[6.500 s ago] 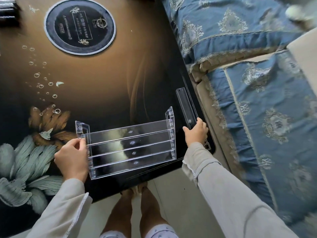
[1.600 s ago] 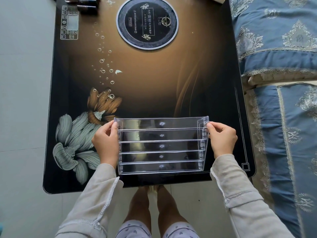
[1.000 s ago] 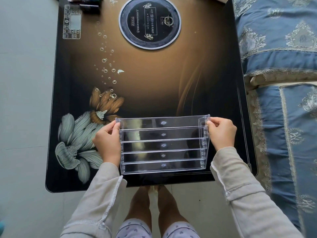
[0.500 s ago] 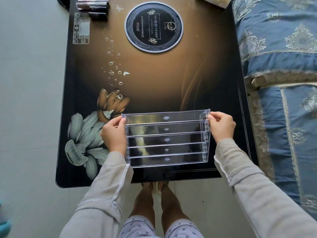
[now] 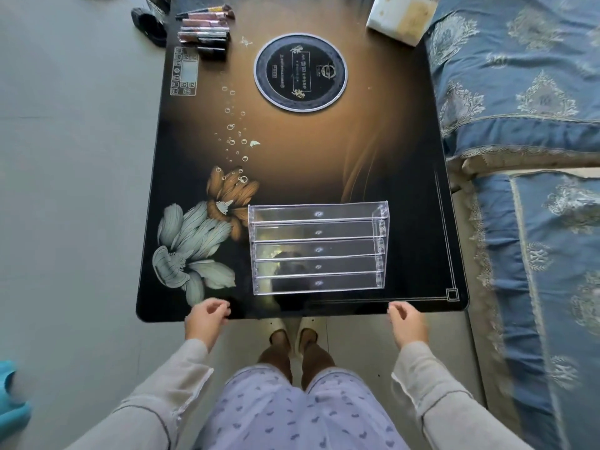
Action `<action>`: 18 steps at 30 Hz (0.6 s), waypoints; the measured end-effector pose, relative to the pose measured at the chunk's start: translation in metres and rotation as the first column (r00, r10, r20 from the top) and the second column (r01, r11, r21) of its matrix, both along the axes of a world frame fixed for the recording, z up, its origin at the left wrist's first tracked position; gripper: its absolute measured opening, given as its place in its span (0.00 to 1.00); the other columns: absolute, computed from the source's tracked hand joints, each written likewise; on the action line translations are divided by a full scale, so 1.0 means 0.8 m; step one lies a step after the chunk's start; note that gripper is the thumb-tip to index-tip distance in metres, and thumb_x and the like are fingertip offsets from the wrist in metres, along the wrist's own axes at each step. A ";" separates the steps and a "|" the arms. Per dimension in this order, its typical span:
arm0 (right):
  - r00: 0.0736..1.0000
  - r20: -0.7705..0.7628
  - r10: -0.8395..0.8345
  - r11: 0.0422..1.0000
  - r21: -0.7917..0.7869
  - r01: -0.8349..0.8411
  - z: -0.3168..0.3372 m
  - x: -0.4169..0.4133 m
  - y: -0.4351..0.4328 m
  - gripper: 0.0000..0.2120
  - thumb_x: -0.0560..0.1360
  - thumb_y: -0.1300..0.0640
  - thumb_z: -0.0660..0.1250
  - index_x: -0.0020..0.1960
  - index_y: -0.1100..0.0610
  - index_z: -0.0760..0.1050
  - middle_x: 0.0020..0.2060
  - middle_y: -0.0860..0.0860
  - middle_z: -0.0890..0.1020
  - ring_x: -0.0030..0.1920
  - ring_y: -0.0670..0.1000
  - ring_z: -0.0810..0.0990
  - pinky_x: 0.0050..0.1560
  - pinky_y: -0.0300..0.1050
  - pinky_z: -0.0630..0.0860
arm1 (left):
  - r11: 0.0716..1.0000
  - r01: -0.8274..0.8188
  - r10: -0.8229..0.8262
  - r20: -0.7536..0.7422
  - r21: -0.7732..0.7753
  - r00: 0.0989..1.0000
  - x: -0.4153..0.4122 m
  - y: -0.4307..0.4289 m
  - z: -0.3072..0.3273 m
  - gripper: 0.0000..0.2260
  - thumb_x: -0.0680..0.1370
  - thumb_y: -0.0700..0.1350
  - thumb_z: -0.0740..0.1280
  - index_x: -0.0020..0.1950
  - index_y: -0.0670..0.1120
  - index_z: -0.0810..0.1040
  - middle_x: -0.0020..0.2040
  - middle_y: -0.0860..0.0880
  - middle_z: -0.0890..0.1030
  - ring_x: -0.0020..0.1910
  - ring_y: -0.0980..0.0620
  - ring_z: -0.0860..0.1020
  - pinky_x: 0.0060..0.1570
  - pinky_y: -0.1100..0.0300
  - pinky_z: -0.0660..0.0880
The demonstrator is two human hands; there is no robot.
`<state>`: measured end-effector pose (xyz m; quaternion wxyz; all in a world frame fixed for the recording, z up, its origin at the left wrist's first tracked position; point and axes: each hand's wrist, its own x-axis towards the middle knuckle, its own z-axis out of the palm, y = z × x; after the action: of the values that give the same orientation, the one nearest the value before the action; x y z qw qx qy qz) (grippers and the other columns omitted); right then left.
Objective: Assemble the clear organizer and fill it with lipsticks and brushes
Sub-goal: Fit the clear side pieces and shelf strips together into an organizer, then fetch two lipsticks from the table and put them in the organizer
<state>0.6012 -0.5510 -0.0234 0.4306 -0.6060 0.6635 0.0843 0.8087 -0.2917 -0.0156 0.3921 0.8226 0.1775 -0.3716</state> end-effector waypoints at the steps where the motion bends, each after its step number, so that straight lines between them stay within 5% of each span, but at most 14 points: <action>1: 1.000 -0.003 -0.021 0.999 0.047 0.021 0.000 -0.015 0.011 0.08 0.76 0.62 0.60 0.48 0.60 0.78 0.45 0.60 0.82 0.45 0.59 0.80 0.52 0.52 0.75 | 1.000 0.001 0.000 -0.046 0.014 0.999 -0.014 0.018 -0.001 0.07 0.77 0.34 0.60 0.43 0.40 0.77 0.35 0.45 0.77 0.29 0.51 0.71 0.25 0.65 0.70; 4: 0.999 -0.025 -0.029 0.990 0.135 0.032 -0.001 -0.048 0.034 0.10 0.75 0.66 0.59 0.39 0.58 0.76 0.37 0.57 0.80 0.31 0.50 0.76 0.38 0.43 0.72 | 1.000 0.006 0.000 -0.188 0.031 0.982 -0.050 0.060 0.000 0.13 0.77 0.31 0.58 0.34 0.42 0.73 0.32 0.45 0.73 0.27 0.50 0.67 0.15 0.73 0.63; 7: 0.997 -0.067 0.024 0.983 0.185 -0.011 -0.001 -0.064 0.053 0.17 0.76 0.67 0.58 0.32 0.52 0.72 0.30 0.52 0.78 0.28 0.48 0.75 0.34 0.41 0.69 | 0.998 0.020 -0.004 -0.258 0.061 0.966 -0.071 0.084 0.006 0.15 0.77 0.29 0.58 0.32 0.41 0.72 0.31 0.44 0.71 0.23 0.50 0.67 0.14 0.74 0.61; 14: 0.976 -0.129 0.176 0.951 0.276 -0.135 -0.002 -0.059 0.071 0.15 0.76 0.68 0.58 0.33 0.56 0.73 0.27 0.52 0.76 0.26 0.50 0.72 0.28 0.39 0.70 | 1.000 -0.025 0.028 -0.213 0.015 0.977 -0.056 0.081 0.021 0.13 0.77 0.33 0.59 0.33 0.44 0.73 0.31 0.45 0.72 0.27 0.51 0.67 0.16 0.72 0.61; 18: 0.937 -0.163 0.310 0.916 0.316 -0.248 0.000 -0.048 0.061 0.14 0.76 0.69 0.57 0.35 0.59 0.73 0.27 0.54 0.75 0.26 0.50 0.71 0.16 0.30 0.66 | 0.993 -0.118 0.112 -0.158 -0.028 0.981 -0.038 0.077 0.034 0.14 0.77 0.35 0.60 0.34 0.46 0.73 0.32 0.47 0.74 0.27 0.52 0.68 0.19 0.70 0.64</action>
<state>0.5625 -0.5023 -0.0233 0.4260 -0.6126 0.5917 0.3052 0.7780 -0.2298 0.0119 0.4129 0.7719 0.2480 -0.4150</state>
